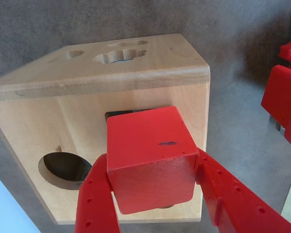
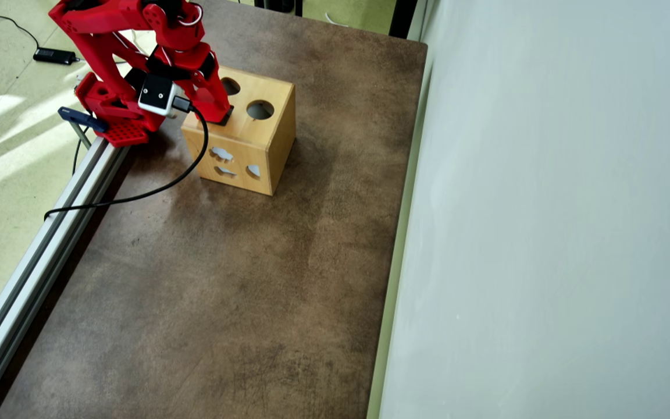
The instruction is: Pick and place the red cube on the square hole
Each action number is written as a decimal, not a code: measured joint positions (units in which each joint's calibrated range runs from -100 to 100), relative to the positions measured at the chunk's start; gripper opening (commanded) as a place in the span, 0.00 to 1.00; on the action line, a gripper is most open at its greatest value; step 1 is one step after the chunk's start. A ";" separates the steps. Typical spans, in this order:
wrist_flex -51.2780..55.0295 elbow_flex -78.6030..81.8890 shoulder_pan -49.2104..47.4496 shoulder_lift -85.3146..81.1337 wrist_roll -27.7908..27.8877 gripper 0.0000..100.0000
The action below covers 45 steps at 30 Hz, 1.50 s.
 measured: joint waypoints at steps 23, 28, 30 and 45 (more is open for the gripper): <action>0.00 0.09 -2.37 0.68 0.00 0.02; 0.00 0.09 -2.37 0.85 0.00 0.02; 0.00 0.09 -2.37 1.44 0.00 0.02; 0.00 0.18 -2.37 5.34 0.00 0.02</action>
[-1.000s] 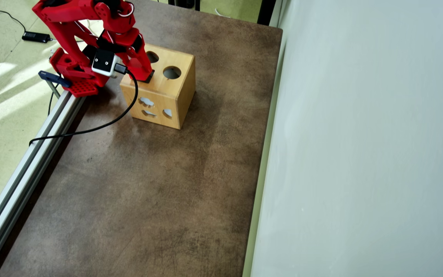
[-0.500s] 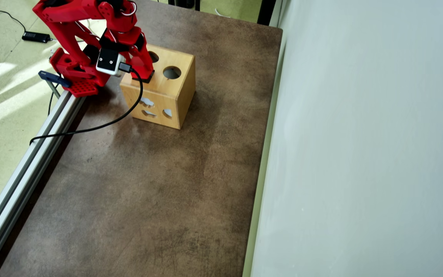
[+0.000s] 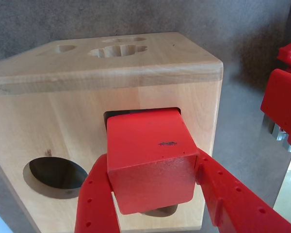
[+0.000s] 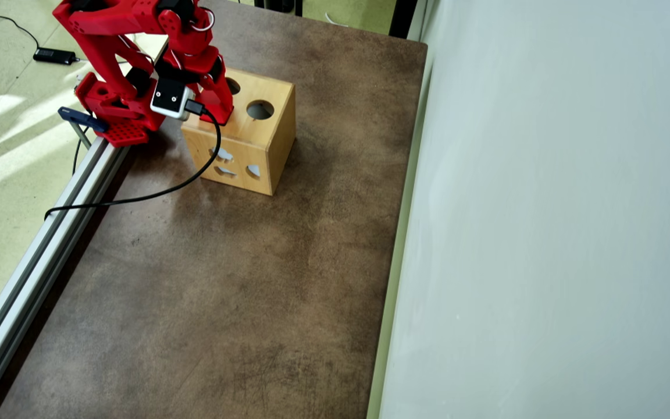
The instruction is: Pick and place the red cube on the square hole
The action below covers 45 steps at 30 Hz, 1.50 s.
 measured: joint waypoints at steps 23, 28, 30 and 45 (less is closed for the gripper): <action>0.00 0.00 0.00 1.61 0.00 0.02; 0.00 0.00 0.00 1.61 0.00 0.02; 0.00 0.00 0.00 1.61 0.00 0.02; 0.00 0.00 1.15 1.61 0.00 0.18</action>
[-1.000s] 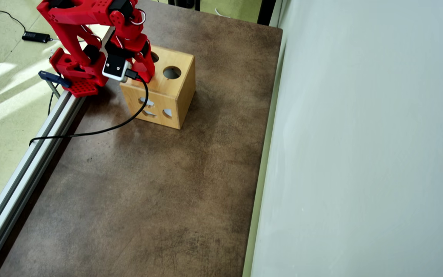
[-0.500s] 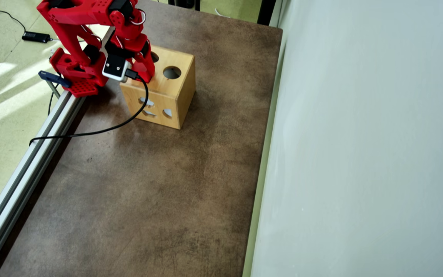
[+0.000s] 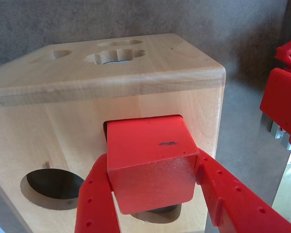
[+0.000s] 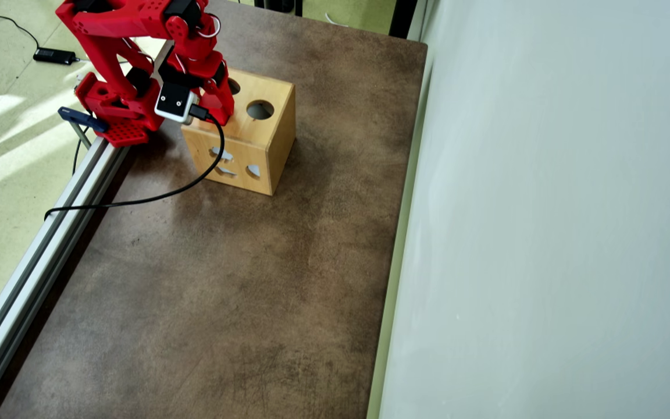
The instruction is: Pick and place the red cube on the square hole
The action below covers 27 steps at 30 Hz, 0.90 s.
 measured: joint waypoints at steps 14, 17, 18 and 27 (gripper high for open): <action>0.24 0.00 1.80 0.00 0.00 0.36; 0.24 0.00 1.80 0.00 0.00 0.36; 0.24 0.00 1.80 0.00 0.00 0.36; 0.24 0.00 1.80 0.00 0.00 0.36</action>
